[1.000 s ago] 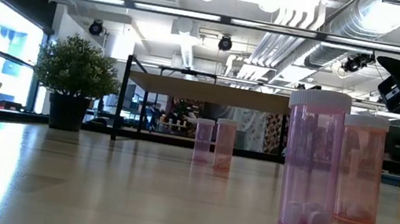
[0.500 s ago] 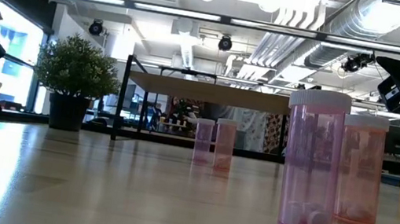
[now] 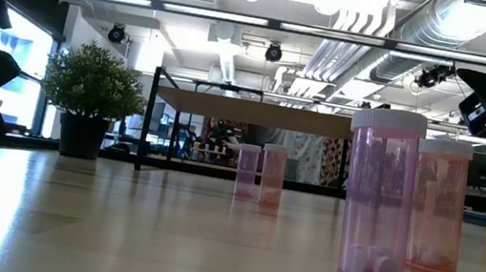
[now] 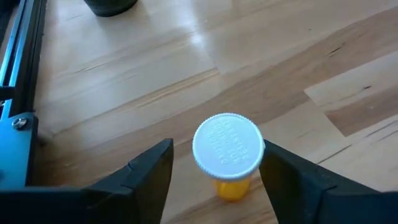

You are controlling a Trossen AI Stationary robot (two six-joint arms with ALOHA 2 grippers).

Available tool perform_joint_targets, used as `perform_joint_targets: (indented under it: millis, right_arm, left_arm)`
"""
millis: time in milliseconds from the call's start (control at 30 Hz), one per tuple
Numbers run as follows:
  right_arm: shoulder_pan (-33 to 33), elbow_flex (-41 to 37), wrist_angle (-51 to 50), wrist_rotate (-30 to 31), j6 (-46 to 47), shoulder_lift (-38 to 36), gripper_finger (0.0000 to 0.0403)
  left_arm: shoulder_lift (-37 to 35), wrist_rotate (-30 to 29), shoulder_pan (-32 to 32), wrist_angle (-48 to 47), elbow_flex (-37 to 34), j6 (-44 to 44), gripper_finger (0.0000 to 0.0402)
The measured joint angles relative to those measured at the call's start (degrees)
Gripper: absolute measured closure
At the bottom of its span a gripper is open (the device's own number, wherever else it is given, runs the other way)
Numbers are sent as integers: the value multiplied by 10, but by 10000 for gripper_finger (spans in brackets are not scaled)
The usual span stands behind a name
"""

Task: Pick and place medicine bottles onto shelf by color
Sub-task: Put the top left orange pill bottle on the shelf

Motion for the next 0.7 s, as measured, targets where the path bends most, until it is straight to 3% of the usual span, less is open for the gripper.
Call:
perform_joint_targets:
  millis: [333, 700]
  right_arm:
    - [0, 0, 0, 0, 0, 0, 210]
    - [0, 0, 0, 0, 0, 0, 210]
  left_arm:
    - [0, -11, 0, 4, 0, -1, 266]
    - [0, -12, 0, 4, 0, 0, 302]
